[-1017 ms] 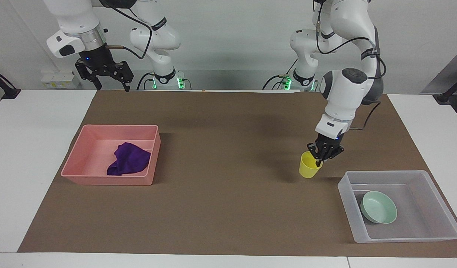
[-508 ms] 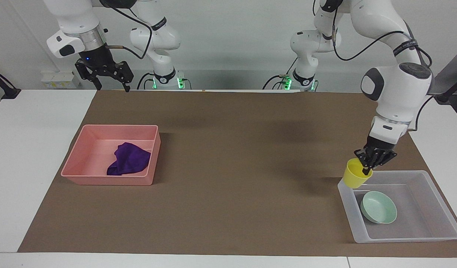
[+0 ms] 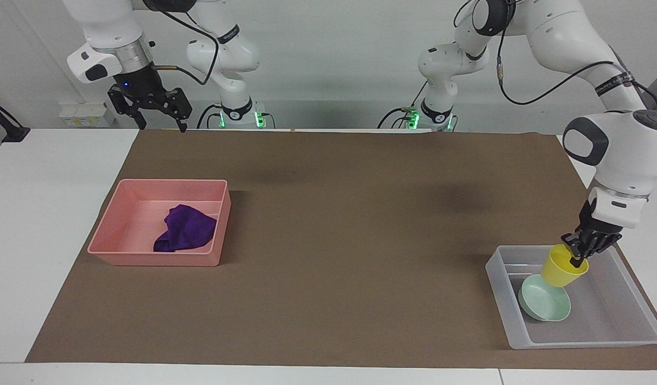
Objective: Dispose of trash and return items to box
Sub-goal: 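Lift the yellow cup with the left gripper into the clear bin, then lower the cup beside the bowl and open the left gripper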
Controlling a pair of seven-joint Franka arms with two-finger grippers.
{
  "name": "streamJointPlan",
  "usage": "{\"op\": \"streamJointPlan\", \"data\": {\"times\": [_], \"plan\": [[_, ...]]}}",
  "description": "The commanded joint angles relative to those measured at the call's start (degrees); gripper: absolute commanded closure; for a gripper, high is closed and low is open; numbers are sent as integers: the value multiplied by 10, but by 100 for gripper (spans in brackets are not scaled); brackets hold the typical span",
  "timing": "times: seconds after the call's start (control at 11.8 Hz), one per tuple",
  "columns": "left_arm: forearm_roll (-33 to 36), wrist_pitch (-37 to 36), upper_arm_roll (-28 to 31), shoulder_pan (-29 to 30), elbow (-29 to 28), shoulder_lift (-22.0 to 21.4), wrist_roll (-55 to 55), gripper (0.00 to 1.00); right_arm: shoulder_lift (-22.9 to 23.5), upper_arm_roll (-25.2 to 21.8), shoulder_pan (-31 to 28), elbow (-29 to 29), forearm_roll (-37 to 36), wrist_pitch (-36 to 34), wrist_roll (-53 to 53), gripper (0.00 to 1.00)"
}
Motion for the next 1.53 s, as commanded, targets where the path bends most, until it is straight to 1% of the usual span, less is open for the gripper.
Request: {"op": "streamJointPlan", "data": {"times": [0.0,0.17,0.34,0.59,0.76,0.93,1.02,1.1,1.19,1.27,1.36,1.44], "plan": [[-21,-5,-8,23,35,40,52,100,-5,3,-3,-5,-1,-6,-10,0],[-43,18,-8,17,35,59,51,100,-5,3,-3,-5,-1,-6,-10,0],[-51,48,-8,15,26,72,52,100,-5,3,-3,-5,-1,-6,-10,0],[-50,80,-8,8,-16,72,57,100,-5,3,-3,-6,-1,-6,-10,0],[-48,83,-8,10,-18,77,62,98,-6,3,-3,-8,-1,-5,-10,0],[-43,78,-6,5,-17,77,65,24,-6,3,-3,-8,-1,-5,-10,0],[-42,74,-6,3,-15,77,67,5,-6,3,-3,-8,-1,-5,-10,0],[-42,73,-6,1,-12,76,82,0,-6,3,-3,-8,-1,-5,-10,0],[-43,72,-5,0,-13,69,116,0,-6,3,-3,-9,-1,-5,-10,0],[-43,60,-5,-7,-17,52,137,0,-6,3,-3,-9,-1,-5,-10,0],[-43,32,-6,-13,-19,28,148,0,-6,3,-3,-9,-1,-5,-10,0],[-43,-13,-5,-22,-19,4,148,0,-6,3,-3,-9,-1,-5,-10,0]]}}
